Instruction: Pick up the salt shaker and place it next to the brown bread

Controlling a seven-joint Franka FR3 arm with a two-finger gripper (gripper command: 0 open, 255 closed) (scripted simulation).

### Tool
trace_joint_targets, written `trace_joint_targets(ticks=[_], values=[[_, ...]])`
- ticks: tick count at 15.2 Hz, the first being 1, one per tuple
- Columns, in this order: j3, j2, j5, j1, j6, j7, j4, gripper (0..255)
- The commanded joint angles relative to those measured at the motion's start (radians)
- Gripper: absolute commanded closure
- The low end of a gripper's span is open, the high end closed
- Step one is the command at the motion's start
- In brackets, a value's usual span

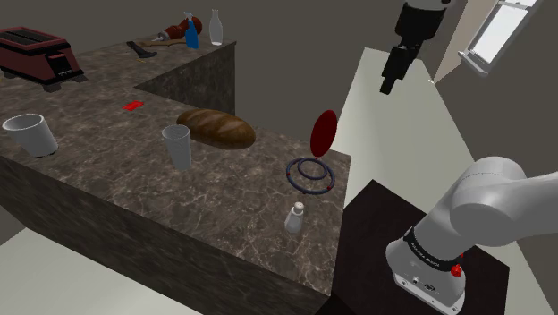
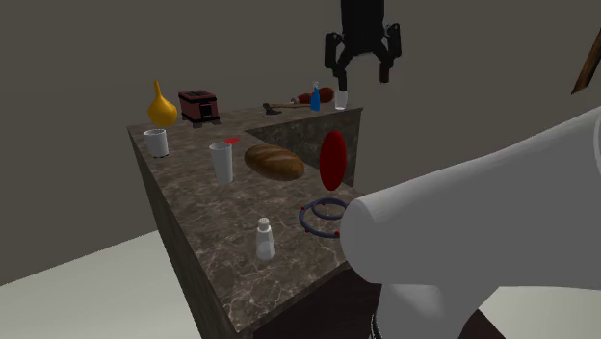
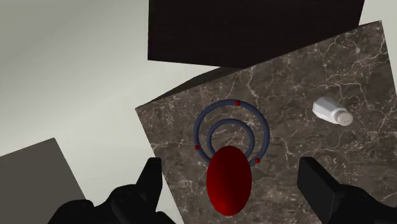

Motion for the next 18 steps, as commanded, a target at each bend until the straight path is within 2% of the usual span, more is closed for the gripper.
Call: trace_joint_targets(ticks=[1, 10, 18], values=[[0.0, 0.0, 0.0, 0.0, 0.0, 0.0, 0.0, 0], [0.083, -0.035, 0.132, 0.043, 0.242, 0.147, -0.271, 0], [0.185, 0.044, 0.266, 0.102, 0.508, 0.268, -0.439, 0]])
